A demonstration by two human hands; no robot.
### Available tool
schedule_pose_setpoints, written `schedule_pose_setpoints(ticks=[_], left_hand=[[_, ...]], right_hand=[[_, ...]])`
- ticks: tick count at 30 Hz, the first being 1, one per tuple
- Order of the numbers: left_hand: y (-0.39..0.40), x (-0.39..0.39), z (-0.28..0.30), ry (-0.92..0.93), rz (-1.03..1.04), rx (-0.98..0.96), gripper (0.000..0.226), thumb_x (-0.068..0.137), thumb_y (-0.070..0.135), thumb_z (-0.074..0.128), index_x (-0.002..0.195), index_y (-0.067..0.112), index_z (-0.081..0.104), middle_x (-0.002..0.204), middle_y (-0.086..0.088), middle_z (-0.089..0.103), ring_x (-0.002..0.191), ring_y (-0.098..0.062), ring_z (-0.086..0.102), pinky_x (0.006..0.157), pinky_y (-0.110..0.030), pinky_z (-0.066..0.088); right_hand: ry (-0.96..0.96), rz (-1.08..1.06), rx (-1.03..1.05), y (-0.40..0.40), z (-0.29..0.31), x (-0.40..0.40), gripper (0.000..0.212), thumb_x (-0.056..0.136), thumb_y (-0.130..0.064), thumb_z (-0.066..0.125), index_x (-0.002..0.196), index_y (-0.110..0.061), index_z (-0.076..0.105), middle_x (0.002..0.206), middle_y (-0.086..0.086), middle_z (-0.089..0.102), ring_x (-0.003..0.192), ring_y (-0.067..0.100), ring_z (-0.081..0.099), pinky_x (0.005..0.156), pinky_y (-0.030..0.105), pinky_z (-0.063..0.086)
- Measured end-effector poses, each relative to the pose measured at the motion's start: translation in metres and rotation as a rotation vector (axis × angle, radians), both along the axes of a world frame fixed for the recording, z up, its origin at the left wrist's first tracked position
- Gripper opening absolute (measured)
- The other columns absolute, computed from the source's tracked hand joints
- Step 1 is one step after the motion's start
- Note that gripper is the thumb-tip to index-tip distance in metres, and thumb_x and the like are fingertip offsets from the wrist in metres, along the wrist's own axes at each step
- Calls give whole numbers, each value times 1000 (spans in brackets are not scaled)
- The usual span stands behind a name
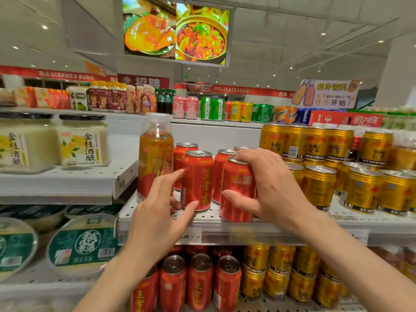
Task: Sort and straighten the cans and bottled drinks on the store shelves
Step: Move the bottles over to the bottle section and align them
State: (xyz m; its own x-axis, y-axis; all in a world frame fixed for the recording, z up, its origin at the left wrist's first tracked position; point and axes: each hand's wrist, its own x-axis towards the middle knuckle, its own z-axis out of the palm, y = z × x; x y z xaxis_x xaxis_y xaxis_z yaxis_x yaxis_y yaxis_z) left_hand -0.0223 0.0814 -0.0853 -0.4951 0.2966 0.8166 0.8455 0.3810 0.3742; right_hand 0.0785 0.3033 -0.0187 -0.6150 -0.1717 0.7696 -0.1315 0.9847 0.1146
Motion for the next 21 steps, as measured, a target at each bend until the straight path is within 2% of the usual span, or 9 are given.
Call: schedule_pose_setpoints(ticks=[5,9,13,16,19,21], left_hand=[[6,0,2,24,91,-57,72,83,41,76,146,23,46,116,10,60,65,8,57,54,-29,57],[9,-2,2,41,152,-118,73,87,38,73,150,19,44,122,6,65,64,-1,57,57,-34,58],[9,-3,2,51,147,-120,71,86,28,76,149,15,47,110,-5,74,59,3,46,64,-27,53],[-1,1,4,21,57,-61,57,87,22,76,140,18,58,109,0,74,64,10,55,69,-26,59],[-19,6,9,47,47,8,36,86,19,76,121,19,66,105,9,63,72,1,62,65,-16,55],[-32,4,18,65,100,61,31,86,21,76,116,19,66,100,10,58,71,-1,61,63,-13,52]], right_hand=[[34,-67,71,-2,-2,-24,72,85,-72,56,126,-13,56,123,5,65,113,22,59,107,40,36],[88,-96,73,-3,-6,-38,70,86,-71,56,122,-11,59,120,5,66,108,25,62,100,43,41],[60,-122,56,-4,-7,-41,70,88,-71,54,125,-11,57,121,6,65,110,25,61,101,42,41],[21,-121,44,-5,-5,-38,72,89,-74,51,129,-14,54,126,4,64,116,23,59,106,43,38],[-22,-102,24,-2,-4,-36,75,89,-76,46,134,-17,51,132,3,61,122,22,56,110,44,35],[-33,-95,12,-2,-3,-36,75,90,-77,43,136,-18,50,133,2,61,123,21,56,112,43,34]])
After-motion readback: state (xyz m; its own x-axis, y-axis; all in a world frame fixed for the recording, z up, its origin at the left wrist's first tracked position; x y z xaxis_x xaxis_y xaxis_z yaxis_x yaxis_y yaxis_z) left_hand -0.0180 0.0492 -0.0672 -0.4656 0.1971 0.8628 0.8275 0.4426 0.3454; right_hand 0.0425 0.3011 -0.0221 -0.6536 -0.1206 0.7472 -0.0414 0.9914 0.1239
